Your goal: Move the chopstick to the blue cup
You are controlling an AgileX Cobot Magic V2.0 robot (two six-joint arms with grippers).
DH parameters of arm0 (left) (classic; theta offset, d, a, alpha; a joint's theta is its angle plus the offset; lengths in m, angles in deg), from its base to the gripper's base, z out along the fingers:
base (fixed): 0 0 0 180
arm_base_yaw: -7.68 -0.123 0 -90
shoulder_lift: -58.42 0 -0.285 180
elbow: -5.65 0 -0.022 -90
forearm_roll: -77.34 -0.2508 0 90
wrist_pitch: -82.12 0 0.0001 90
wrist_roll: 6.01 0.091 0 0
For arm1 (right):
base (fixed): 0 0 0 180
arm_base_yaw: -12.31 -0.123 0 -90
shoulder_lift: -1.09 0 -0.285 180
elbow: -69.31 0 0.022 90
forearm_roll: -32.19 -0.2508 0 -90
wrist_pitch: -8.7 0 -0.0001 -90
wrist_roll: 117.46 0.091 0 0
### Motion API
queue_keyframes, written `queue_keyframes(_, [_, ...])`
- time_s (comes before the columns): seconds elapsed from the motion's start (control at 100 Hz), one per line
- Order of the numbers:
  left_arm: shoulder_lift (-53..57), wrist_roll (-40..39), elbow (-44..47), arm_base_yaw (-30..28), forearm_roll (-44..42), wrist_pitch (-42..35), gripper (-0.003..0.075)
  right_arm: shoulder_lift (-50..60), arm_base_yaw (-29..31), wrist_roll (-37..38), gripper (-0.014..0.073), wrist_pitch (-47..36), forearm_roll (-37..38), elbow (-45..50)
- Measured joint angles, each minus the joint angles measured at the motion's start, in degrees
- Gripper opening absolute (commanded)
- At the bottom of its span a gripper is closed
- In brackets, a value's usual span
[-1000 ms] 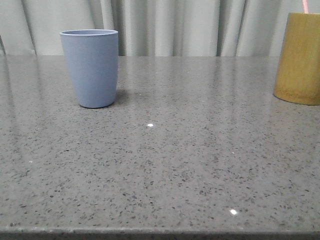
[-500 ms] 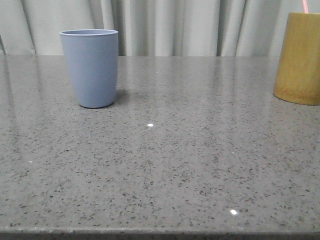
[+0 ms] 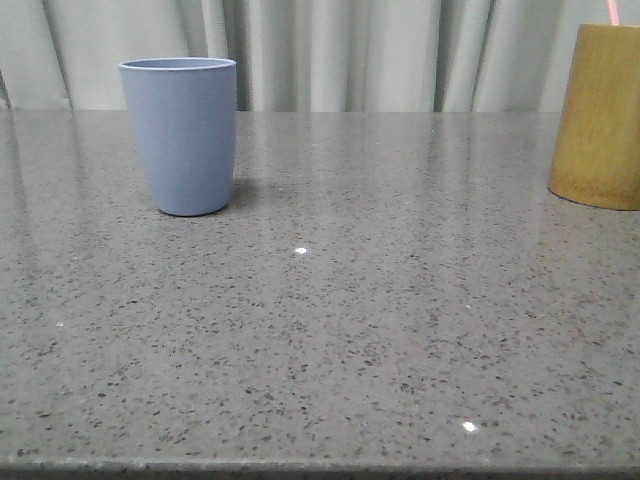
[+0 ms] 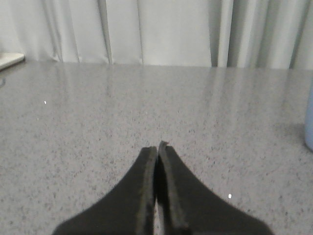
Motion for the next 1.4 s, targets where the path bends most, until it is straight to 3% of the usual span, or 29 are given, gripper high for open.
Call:
queue_keyframes(0.17, [-6.1,-0.1,-9.0,0.0,2.2,1.2,-0.0019,-4.6,0.0,0.0,-0.0062,5.6,-0.1,-8.7])
queue_keyframes(0.46, [-23.4,-0.1,-24.1,0.0,3.8,11.7,-0.0008,-19.9,0.0,0.0,-0.0048,11.7,-0.2,-24.7])
queue_keyframes(0.59, [-30.3,1.1,-29.5,0.6,3.9,13.1,0.0094,-27.4,0.0,0.0,0.0029,13.1,-0.4,-30.4])
queue_keyframes(0.83, [-39.0,2.2,-35.7,2.6,4.0,13.2,0.0307,-37.2,0.0,0.0,0.027,13.3,-0.4,-38.2])
queue_keyframes(0.93, [-41.2,2.3,-37.2,2.8,4.0,13.3,0.0373,-39.6,0.0,0.0,0.0318,13.5,-0.4,-40.2])
queue_keyframes(1.4, [-43.5,2.6,-39.3,2.8,6.9,12.7,0.0376,-41.3,0.0,0.0,0.0318,13.8,-0.4,-41.7])
